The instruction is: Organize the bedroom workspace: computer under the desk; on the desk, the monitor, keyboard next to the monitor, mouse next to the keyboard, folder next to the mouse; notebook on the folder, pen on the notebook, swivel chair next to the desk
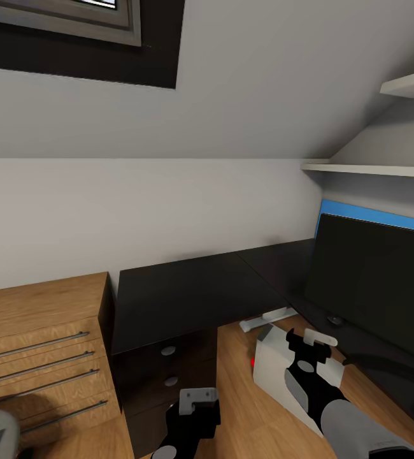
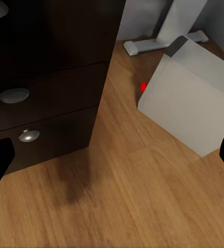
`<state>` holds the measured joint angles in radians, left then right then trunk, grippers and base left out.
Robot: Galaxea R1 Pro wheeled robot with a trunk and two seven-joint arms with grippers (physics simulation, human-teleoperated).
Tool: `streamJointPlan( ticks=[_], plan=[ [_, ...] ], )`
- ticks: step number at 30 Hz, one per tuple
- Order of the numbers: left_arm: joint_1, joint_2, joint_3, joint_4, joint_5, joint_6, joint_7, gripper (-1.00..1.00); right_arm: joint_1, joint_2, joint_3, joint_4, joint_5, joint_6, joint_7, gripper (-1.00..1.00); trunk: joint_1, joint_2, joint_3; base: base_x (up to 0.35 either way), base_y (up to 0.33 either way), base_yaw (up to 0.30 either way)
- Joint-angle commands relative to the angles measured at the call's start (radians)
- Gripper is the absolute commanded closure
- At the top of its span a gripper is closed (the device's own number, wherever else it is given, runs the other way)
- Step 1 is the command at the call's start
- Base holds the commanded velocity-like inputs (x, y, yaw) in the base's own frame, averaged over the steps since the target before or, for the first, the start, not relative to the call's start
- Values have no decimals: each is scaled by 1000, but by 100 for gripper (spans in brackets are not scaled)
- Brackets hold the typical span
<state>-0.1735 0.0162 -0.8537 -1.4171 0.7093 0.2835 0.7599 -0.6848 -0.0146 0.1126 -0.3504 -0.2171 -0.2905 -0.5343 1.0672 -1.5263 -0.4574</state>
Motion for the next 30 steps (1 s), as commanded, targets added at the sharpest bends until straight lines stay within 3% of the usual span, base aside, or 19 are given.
streamJointPlan(
  ticks=[1, 8, 13, 19, 30],
  plan=[
    [-1, 1, -2, -1, 4, 3, 7, -100, -1, -1, 8, 1, -10, -5, -5, -100, 0, -1, -1, 0, 0, 0],
    [-1, 1, -2, 0, 4, 3, 7, -100, -1, -1, 8, 1, -6, -4, -34, -100, 0, -1, -1, 0, 0, 0],
    [-1, 1, -3, 0, 4, 3, 7, -100, -1, -2, 7, 0, -6, 0, -124, -100, 0, -1, -1, 0, 0, 0],
    [-1, 1, -4, 0, 4, 3, 7, -100, -1, -2, 8, 0, -5, 1, -143, -100, 0, -1, -1, 30, 0, 0],
    [-1, 1, -4, 0, 4, 3, 7, -100, -2, -4, 7, 1, -6, 5, -147, -100, 0, -1, -1, 231, 0, 0]
  ],
)
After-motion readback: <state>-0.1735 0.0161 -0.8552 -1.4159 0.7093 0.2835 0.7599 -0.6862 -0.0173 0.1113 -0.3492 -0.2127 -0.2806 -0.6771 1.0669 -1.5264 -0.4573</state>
